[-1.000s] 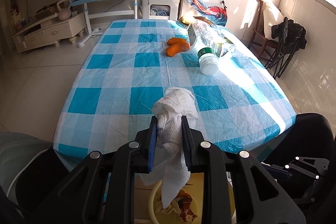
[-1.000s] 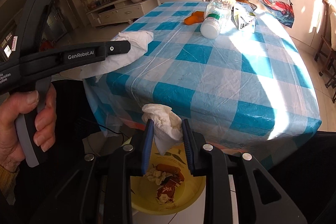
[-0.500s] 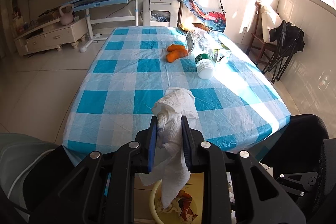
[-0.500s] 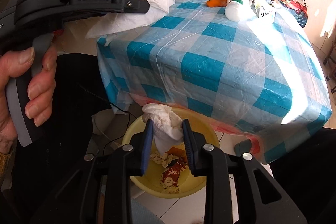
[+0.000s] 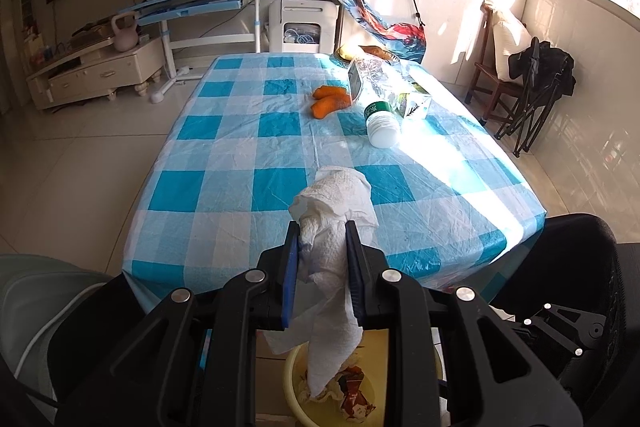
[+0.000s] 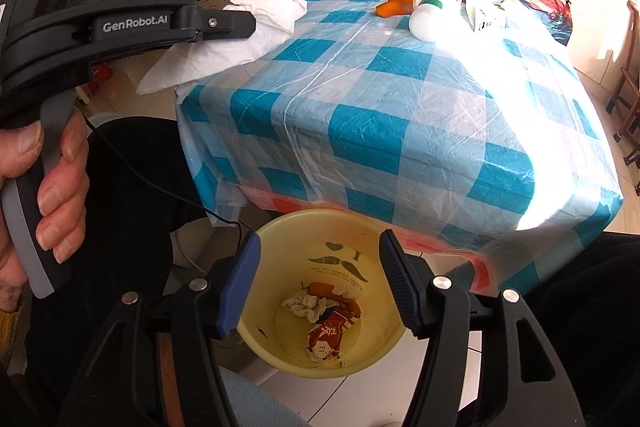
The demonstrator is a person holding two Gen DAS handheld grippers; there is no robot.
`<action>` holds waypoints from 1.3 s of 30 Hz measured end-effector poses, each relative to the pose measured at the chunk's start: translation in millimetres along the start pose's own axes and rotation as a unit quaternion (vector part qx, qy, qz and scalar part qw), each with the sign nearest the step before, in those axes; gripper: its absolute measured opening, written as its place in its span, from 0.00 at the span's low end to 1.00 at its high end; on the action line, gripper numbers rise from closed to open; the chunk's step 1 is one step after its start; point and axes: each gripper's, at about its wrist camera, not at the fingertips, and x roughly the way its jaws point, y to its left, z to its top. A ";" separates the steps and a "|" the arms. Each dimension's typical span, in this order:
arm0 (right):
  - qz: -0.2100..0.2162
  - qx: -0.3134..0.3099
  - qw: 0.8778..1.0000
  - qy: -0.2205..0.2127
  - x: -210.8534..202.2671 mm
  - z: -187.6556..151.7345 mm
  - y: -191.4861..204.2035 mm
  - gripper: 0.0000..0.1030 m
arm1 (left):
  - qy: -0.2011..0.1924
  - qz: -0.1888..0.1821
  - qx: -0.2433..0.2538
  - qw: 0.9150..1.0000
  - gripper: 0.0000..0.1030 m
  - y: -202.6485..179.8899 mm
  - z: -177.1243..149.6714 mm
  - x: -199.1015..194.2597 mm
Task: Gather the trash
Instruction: 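Carry the towel and tissue over the yellow basin and open the right gripper, then lower the white paper towel into the basin and open the left gripper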
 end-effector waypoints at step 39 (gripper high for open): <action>-0.020 0.108 0.986 -0.126 -43.5 2.2 -38.4 0.77 | 0.122 -0.050 0.071 0.989 0.38 -40.3 -83.6 23.9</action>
